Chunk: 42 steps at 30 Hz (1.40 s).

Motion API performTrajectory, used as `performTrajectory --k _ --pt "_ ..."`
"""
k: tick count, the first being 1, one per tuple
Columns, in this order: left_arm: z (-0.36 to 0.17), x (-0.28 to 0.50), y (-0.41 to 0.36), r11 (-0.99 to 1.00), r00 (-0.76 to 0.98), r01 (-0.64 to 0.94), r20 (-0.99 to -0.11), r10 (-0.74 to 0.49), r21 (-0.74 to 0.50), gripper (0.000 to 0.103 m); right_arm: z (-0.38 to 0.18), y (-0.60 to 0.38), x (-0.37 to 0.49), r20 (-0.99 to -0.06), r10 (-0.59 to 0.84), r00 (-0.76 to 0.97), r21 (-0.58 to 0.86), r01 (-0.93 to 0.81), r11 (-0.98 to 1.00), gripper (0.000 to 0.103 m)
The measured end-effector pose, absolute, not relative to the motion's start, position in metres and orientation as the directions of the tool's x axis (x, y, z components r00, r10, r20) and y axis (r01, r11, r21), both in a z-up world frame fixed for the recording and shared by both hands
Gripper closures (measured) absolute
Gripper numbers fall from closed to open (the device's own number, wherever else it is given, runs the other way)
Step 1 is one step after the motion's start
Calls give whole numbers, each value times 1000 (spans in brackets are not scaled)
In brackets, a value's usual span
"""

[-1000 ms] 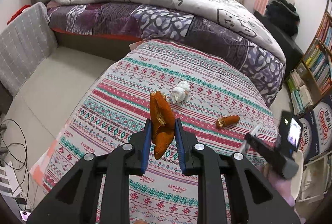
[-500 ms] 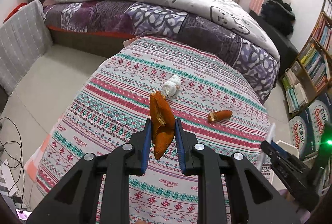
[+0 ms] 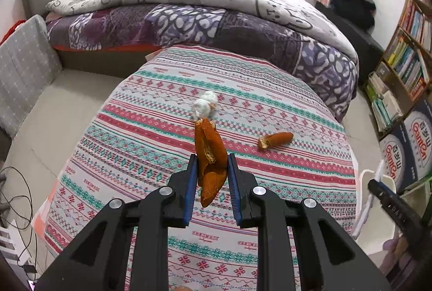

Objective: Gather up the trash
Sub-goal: 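Drop the foam strip into the bin with the right tool while the left tool drops the orange peel there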

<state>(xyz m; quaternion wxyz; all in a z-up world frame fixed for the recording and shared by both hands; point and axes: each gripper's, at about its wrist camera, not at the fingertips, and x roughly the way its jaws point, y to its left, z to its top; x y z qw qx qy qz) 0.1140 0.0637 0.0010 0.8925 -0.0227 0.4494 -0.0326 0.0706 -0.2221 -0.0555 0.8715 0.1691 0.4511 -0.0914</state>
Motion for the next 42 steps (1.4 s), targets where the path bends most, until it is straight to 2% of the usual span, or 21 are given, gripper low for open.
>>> performTrajectory --k 9,17,19,20,21,32,42 --pt "-6 110 19 991 590 126 -801 -107 -40 81 -50 -286 53 -820 -87 566 232 468 853 74" --pt "-11 100 -27 970 573 234 -798 -190 -62 81 -47 -331 34 -829 -175 531 214 590 779 71" --pt "-12 96 -39 963 569 262 -796 -208 -65 81 -48 -342 29 -836 -204 509 196 624 756 62" --pt "-13 94 -48 957 566 283 -794 -221 -65 81 -48 -346 27 -838 -213 503 192 636 748 45" --pt "-13 92 -54 953 564 296 -793 -230 -66 81 -48 -351 22 -836 -230 498 190 656 730 33" --pt "-25 69 -129 874 467 466 -800 -377 -140 81 -41 -382 0 -815 -248 523 262 715 648 25" --pt "-37 49 -195 758 328 605 -792 -515 -243 78 -39 -407 -19 -794 -193 577 401 735 546 21"
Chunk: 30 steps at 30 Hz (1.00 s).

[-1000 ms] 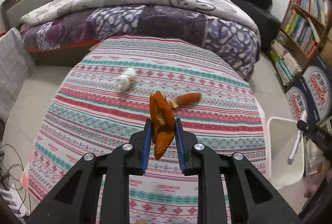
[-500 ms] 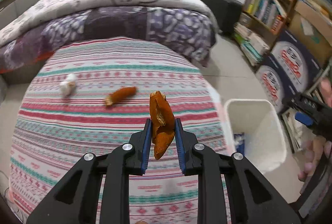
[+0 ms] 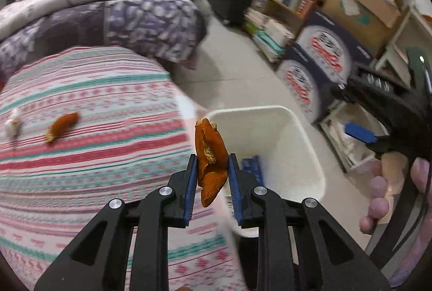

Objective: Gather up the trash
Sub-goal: 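Drop the foam strip into the bin with the right tool while the left tool drops the orange peel there, then grasp the long orange peel with the left tool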

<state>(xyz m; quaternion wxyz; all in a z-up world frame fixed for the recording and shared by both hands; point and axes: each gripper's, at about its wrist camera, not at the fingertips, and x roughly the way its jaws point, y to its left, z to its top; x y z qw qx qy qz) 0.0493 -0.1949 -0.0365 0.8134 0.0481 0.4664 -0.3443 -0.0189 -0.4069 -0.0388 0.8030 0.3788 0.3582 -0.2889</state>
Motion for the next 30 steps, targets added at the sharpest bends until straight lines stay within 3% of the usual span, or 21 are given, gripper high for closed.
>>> performTrajectory --k 3,9,14,20,24,29,30 --pt "-42 48 -207 724 275 629 -789 -549 -283 42 -39 -408 -19 -783 -155 602 457 727 513 20" --pt "-52 87 -187 822 367 540 -828 -424 -181 41 -41 -394 -8 -775 -75 627 503 685 526 17" --pt "-67 147 -141 906 486 422 -848 -208 19 41 -50 -377 6 -783 25 621 533 649 543 15" --pt "-106 210 -99 910 493 373 -870 -30 180 41 -48 -352 24 -787 73 612 521 597 610 13" --pt "-128 236 -84 905 470 376 -882 -2 199 46 -50 -340 33 -799 88 595 505 583 637 13" --pt "-135 244 -77 910 453 391 -889 -61 137 66 -55 -330 41 -813 98 574 484 573 661 13" --pt "-134 243 -75 913 445 389 -893 -70 123 80 -56 -328 42 -816 97 570 478 572 666 13"
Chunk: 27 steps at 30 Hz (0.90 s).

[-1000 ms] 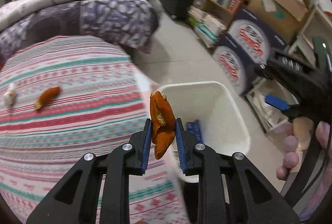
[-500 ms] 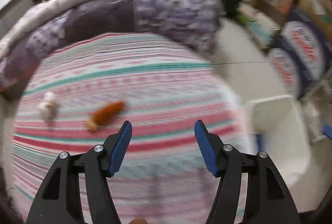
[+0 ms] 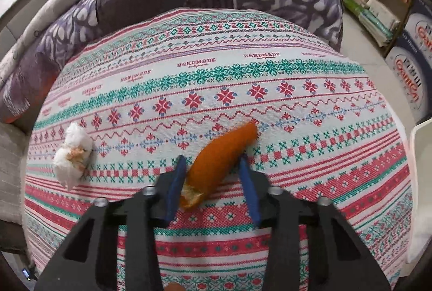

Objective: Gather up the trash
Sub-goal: 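Grasp the long orange peel with the left tool, then grasp the white tissue ball with the right tool while the left tool holds the peel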

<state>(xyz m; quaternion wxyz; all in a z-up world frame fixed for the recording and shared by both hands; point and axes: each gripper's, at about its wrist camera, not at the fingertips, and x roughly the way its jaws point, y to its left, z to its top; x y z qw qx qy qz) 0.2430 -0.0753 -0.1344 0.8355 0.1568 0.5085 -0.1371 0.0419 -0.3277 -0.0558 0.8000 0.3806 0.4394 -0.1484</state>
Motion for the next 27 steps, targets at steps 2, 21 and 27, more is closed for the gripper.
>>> performTrajectory --k 2,21,27 --pt "-132 239 -69 924 432 370 -898 -77 99 81 -57 -325 44 -821 93 564 470 574 671 13" --pt "17 156 142 985 589 -127 -790 169 116 82 -92 -81 188 -857 156 491 320 269 908 13" --pt "26 154 181 980 583 -178 -794 174 83 82 -108 -11 241 -841 176 512 327 219 919 13"
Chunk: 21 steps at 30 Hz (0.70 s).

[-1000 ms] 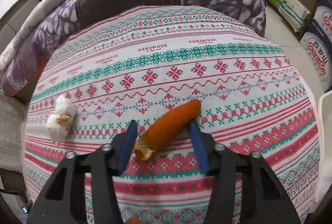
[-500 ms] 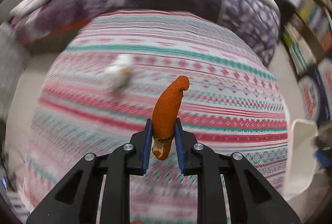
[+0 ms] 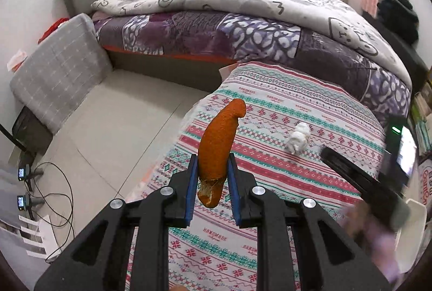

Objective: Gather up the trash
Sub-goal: 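Grasp the white tissue ball with the right tool while the left tool holds the peel, then drop the tissue ball into the bin with the right tool while the left tool drops the peel there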

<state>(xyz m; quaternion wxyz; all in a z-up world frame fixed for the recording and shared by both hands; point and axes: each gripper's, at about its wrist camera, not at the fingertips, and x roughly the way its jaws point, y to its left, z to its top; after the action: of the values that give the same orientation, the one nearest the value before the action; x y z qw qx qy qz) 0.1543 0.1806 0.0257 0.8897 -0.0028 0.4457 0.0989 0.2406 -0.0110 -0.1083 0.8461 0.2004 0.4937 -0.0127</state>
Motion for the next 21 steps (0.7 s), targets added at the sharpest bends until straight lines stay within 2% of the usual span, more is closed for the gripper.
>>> performTrajectory --k 7,8,9,10,12,21 --pt "19 149 189 981 573 -166 -799 182 105 81 -125 30 283 -850 133 510 259 184 948 15" --pt "18 148 191 980 571 -170 -800 183 102 81 -129 33 287 -857 131 498 247 175 953 23" --pt "17 148 194 979 567 -177 -803 181 96 81 -135 36 291 -869 134 476 235 158 959 42" --pt "17 149 198 979 562 -184 -808 178 87 81 -138 38 291 -874 125 469 218 148 965 47" --pt "15 148 203 978 553 -194 -816 170 72 81 -135 40 287 -858 158 489 234 98 967 69" --pt "25 139 209 977 576 -210 -803 151 33 81 -102 11 245 -830 186 527 266 80 961 69"
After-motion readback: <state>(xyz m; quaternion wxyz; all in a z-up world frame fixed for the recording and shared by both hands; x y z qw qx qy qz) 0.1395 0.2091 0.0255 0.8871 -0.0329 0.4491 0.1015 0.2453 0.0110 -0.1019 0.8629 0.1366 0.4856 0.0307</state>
